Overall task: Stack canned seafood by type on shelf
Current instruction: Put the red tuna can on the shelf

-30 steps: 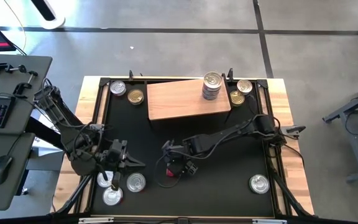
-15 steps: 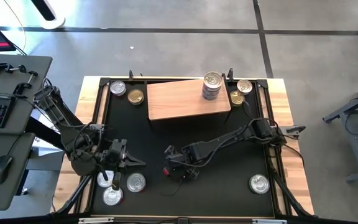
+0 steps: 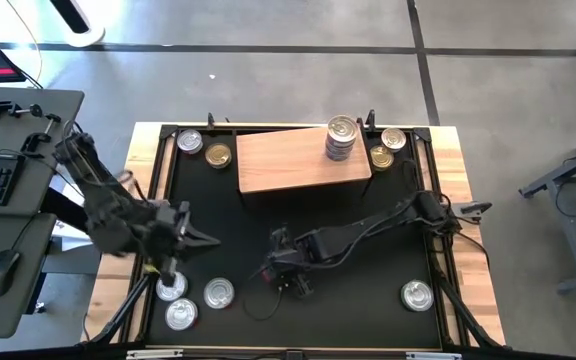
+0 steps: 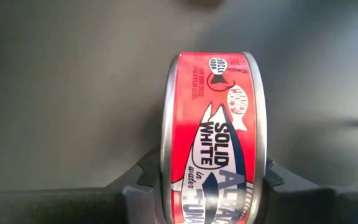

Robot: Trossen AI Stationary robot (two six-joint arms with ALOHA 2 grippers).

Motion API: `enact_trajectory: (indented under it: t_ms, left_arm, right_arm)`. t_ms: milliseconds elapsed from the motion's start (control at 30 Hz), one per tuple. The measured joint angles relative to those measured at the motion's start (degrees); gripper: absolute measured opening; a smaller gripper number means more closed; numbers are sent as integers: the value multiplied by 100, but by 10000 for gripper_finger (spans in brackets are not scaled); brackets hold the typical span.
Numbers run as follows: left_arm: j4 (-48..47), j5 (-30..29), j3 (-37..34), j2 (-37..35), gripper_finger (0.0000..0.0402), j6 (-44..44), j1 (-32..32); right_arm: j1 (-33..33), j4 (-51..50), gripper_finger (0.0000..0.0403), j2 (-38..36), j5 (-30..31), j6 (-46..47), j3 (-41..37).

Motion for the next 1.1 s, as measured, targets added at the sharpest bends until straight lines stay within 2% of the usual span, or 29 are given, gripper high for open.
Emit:
enact_trajectory:
  t_ms: [100,200,267,400,567,733,900,1100]
  left_arm:
    - [-197,0,2,-344,0,139,2]
    - [-489,7,2,-517,0,410,2]
    - [-695,5,0,-567,0,497,2]
    - [-1080,242,0,-522,0,482,2]
    - [-1289,684,0,-405,0,454,2]
    - [-1336,965,-2,-365,0,454,0]
    - [-1335,988,-2,-368,0,453,1]
    - [-1346,987,-2,-368,0,451,2]
  right_arm:
    - [-2,-474,113,-232,1196,109,523]
    - [-57,-1151,113,-275,2794,110,1092]
    - [-189,-1577,113,-269,3583,206,1390]
    - [-663,-2269,113,-277,4426,646,1541]
    - [-1302,-2516,127,-227,4560,653,1402]
    - [-1781,-2478,142,-180,4145,456,1076]
    - [-1983,-2449,146,-175,4346,307,779]
    - [-2037,-2494,148,-178,4201,347,669]
